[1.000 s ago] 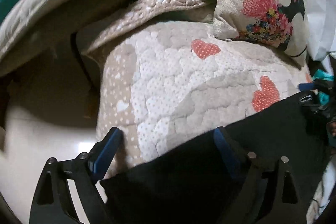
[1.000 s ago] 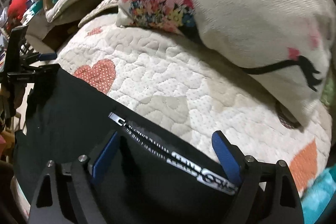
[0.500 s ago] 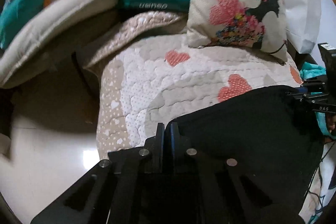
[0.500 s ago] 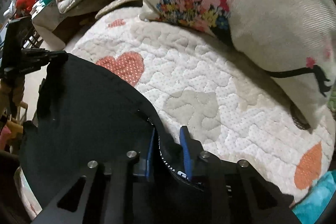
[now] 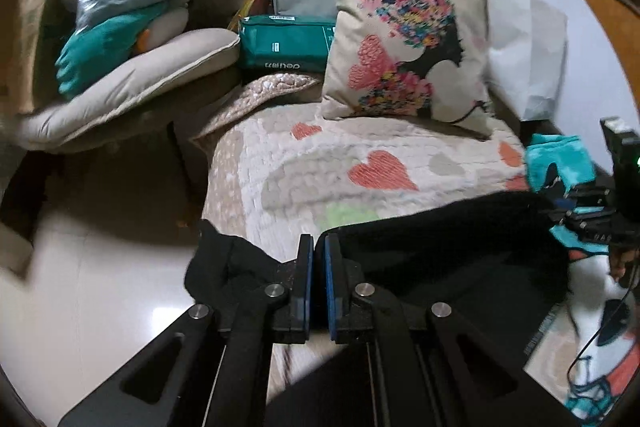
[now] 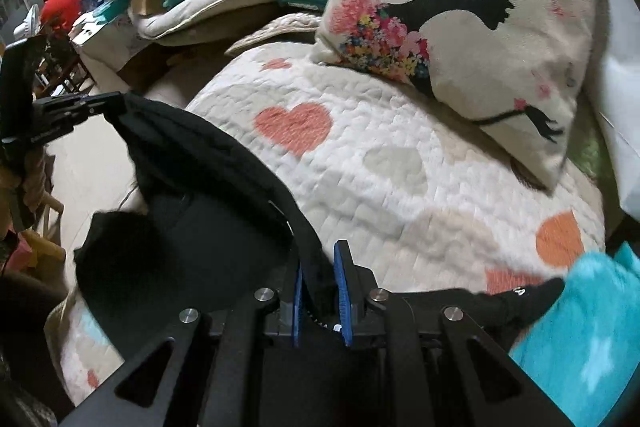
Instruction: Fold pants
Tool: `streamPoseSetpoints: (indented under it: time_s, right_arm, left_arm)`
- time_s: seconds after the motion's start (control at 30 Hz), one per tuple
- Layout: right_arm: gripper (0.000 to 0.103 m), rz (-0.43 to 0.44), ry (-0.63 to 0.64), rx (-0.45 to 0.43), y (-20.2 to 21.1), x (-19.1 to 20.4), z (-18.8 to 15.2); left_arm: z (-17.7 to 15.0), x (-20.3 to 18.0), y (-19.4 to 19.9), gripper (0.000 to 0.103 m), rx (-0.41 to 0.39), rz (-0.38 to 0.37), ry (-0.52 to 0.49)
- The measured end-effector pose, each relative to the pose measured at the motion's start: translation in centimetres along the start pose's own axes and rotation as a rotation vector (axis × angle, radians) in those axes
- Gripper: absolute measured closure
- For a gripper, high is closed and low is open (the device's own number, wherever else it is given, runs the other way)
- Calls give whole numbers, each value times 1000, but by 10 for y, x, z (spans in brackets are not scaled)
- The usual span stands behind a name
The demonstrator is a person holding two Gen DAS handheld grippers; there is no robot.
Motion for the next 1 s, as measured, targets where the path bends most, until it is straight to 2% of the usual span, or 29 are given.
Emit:
streamPoseSetpoints:
  time_s: [0.17, 0.3, 0.4, 0.47, 0.53, 0.6, 0.67, 0.7, 0.73, 0.8, 0.87, 0.97, 1.0]
  right_arm:
    - [87, 11, 2, 4, 27, 28, -50]
    - [87, 19, 7, 43, 31, 54, -94]
    - [87, 18, 7, 85, 25, 66, -121]
    - [87, -6, 17, 127, 15, 74, -138]
    - [87, -23, 31, 175, 3, 81, -154]
    - [85, -45, 37, 205, -5, 86, -165]
    - [80, -61, 30, 205, -6, 86, -172]
    - [72, -55, 14, 203, -5, 84, -174]
    - [60, -51, -5, 206, -4, 82, -176]
    - [45, -68, -28, 216, -1, 76, -181]
    - [45, -97, -48, 204, 6, 68, -185]
    - [44, -96, -127, 142, 26, 51, -185]
    - [44, -85, -169, 108, 34, 44, -183]
  left_arm:
    - [-47, -11, 29, 97, 7, 5, 54]
    - [-94, -19, 37, 97, 58, 21, 103]
    - [-131, -28, 29, 97, 132, 74, 95]
    - [-152, -31, 17, 97, 213, 112, 98]
    - [-165, -32, 9, 96, 283, 119, 108]
    - [-174, -33, 10, 96, 311, 134, 110]
    - [-177, -30, 19, 91, 304, 123, 139]
    - [-179, -27, 24, 88, 296, 111, 164]
    - [-178, -21, 31, 83, 279, 87, 201]
    - [-175, -11, 46, 80, 219, 34, 272]
    - [-169, 2, 69, 73, 125, -6, 341]
    - [-161, 15, 91, 70, 6, 8, 421]
    - [-157, 17, 91, 70, -5, 20, 436]
Point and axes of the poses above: each gripper's, at about its wrist camera, not at the fingertips, and y roughly against the way its jaws point, x to its left, z to its top, the point moved 1 cm from there along -y, roughly the way its jaws point, and after that the axes turned 8 degrees about -z, right-handed, at the moved point
